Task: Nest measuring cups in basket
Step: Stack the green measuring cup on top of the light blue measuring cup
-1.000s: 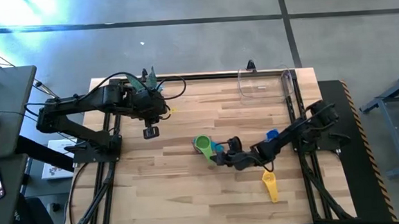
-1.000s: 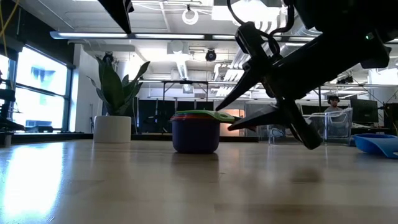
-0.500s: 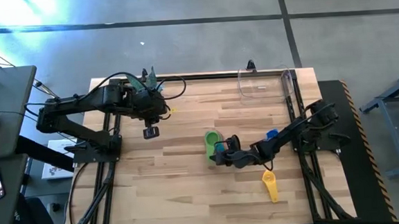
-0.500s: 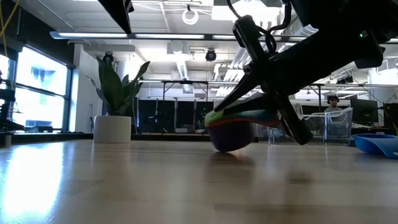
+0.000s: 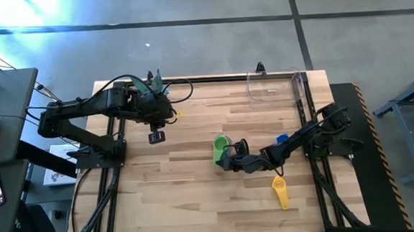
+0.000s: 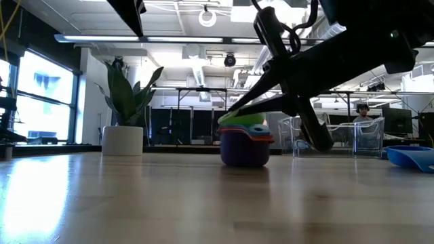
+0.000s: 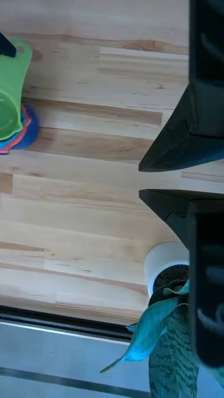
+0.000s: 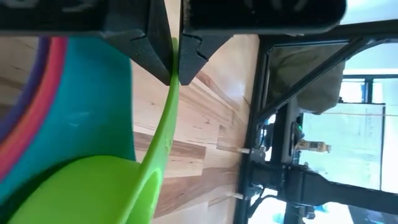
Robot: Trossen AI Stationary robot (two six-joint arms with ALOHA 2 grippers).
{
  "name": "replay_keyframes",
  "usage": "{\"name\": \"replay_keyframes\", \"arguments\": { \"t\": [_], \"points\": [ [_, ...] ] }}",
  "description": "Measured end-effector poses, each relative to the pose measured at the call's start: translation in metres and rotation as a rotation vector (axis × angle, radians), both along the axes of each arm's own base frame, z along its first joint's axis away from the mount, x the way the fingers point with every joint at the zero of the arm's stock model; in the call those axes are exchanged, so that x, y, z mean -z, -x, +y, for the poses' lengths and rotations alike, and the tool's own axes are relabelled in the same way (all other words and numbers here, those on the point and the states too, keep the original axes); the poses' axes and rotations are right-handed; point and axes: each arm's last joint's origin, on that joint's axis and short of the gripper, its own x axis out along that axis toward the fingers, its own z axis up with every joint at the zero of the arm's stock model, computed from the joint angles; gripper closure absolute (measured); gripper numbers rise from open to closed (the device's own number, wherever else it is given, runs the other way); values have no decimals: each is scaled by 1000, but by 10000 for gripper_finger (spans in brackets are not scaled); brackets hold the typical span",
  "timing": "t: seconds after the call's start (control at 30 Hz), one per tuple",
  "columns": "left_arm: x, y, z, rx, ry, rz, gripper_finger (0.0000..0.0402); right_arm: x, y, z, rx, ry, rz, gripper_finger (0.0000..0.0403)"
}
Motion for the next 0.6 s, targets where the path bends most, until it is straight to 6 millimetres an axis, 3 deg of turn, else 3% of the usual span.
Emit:
{"name": "replay_keyframes", "arguments": {
  "t": [0.37, 0.6],
  "points": [
    [0, 0, 0, 16, -7, 4, 355, -4, -1, 1, -50, -12, -20, 400],
    [0, 0, 0, 16, -8, 4, 355, -29, 4, -6, -153, 16, -68, 401]
  ]
}}
